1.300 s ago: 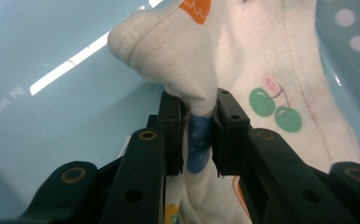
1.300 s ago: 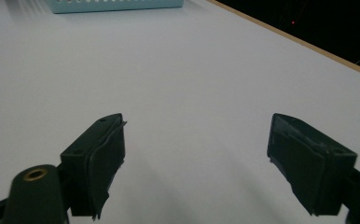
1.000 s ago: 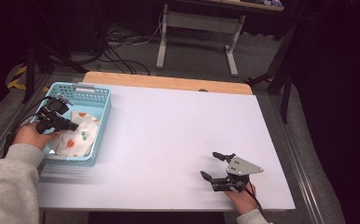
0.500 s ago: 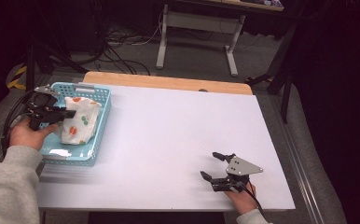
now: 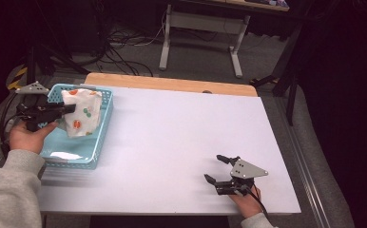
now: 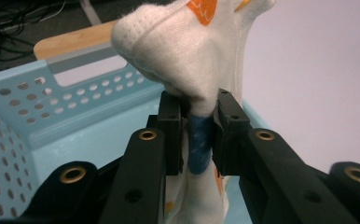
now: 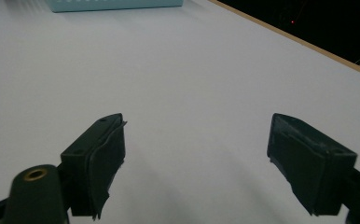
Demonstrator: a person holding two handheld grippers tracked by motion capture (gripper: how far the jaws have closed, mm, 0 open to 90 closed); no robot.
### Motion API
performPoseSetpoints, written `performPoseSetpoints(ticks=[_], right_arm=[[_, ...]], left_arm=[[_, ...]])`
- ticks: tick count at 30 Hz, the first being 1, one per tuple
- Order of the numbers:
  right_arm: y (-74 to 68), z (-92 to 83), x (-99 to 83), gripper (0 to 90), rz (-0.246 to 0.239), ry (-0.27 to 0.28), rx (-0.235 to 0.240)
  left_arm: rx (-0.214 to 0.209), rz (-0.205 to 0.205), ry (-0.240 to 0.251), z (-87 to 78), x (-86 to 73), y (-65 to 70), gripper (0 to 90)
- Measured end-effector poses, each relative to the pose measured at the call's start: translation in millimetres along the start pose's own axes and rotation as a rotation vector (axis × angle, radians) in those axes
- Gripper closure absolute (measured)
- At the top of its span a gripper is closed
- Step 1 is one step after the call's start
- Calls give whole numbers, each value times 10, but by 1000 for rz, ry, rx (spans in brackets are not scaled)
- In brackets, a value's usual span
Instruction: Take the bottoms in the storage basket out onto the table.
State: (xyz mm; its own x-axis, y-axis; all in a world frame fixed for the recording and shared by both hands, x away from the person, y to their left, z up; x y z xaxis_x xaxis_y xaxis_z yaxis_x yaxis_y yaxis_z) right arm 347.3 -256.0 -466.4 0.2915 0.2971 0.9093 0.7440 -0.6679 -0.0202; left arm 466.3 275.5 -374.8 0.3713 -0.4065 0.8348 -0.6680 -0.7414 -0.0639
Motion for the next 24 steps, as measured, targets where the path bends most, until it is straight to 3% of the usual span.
performPoseSetpoints(ticks=[2,10,15,24], right_arm=[[3,-5,1,196,3,3,0],[0,-5,0,196,1,1,-1],[0,-4,0,196,1,1,-1],[0,-6,1,196,2,3,0]], left_arm=[[11,21,41,-38,43,40,763],[9,22,151,-130,165,133,763],[4,20,175,-169,210,167,763],[-13,55,226,-224,408,335,763]])
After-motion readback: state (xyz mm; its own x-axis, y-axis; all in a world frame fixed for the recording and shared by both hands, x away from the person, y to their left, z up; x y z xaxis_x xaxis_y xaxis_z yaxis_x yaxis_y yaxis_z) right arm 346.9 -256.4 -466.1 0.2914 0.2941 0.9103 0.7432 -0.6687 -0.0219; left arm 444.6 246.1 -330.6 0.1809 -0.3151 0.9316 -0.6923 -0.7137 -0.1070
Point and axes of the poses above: each handheld gripper's, and its own axes: z roughly forward along the jaws, x roughly out of its top, y roughly to its right, the point moved 5 cm from there along z, roughly forward along the jaws, and after that the axes turned 12 degrees about z, right-handed, at the moved point
